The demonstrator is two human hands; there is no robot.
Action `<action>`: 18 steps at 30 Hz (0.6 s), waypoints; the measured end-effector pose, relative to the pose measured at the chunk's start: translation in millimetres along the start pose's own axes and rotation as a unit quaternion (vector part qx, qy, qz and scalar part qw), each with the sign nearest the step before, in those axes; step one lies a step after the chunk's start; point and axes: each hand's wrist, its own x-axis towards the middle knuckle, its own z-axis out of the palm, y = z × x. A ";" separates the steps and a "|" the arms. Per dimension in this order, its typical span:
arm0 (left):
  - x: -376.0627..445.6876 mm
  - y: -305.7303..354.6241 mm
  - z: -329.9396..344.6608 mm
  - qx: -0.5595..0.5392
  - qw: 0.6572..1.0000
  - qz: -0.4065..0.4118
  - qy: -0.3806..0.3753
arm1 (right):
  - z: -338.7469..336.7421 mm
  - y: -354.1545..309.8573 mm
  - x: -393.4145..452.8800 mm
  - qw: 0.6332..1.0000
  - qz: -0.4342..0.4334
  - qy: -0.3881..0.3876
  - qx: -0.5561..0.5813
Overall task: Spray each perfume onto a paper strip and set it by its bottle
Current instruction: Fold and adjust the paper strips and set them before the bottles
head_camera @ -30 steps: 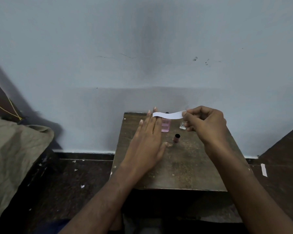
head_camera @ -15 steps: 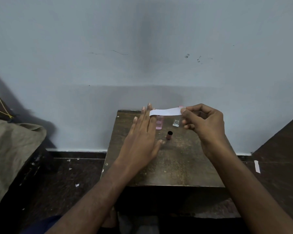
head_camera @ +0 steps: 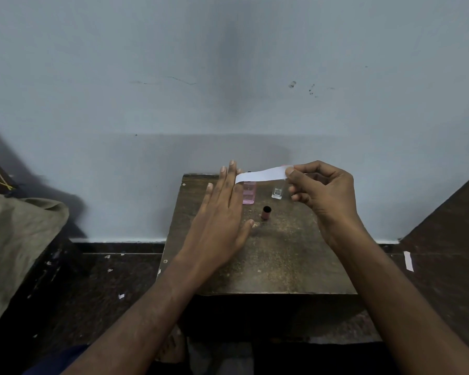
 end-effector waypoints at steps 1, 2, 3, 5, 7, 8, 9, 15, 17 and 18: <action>0.2 0.5 -0.1 0.000 1.000 0.001 0.000 | -0.3 0.0 0.0 1.000 0.000 0.000 0.000; 0.1 0.7 0.1 0.001 1.000 0.002 0.000 | -0.1 0.0 0.0 1.000 0.000 0.000 0.001; 0.2 0.9 0.3 0.002 1.000 0.003 0.000 | 0.2 0.0 0.2 1.000 0.001 0.000 0.002; 0.1 1.0 0.8 0.007 1.000 0.004 0.000 | 0.7 0.4 0.5 1.000 0.001 0.000 0.002; 0.2 1.3 1.0 0.008 1.000 0.005 -0.002 | 0.4 0.9 1.0 1.000 0.001 0.000 0.000; 0.2 1.4 0.9 0.009 1.000 0.005 -0.002 | 0.0 0.9 1.2 1.000 0.001 0.001 -0.001; 0.2 1.5 0.8 0.009 1.000 0.006 -0.002 | -0.1 0.9 1.2 1.000 0.001 0.001 0.000; 0.0 0.9 -1.9 0.020 1.000 0.007 0.005 | -0.3 0.4 1.1 1.000 0.004 0.000 0.003; 0.0 1.2 -2.5 0.027 1.000 0.006 0.001 | -0.3 1.1 1.2 1.000 0.006 0.000 0.001; 0.0 1.3 -2.6 0.029 1.000 0.006 0.001 | -0.1 1.3 1.2 1.000 0.006 0.001 0.000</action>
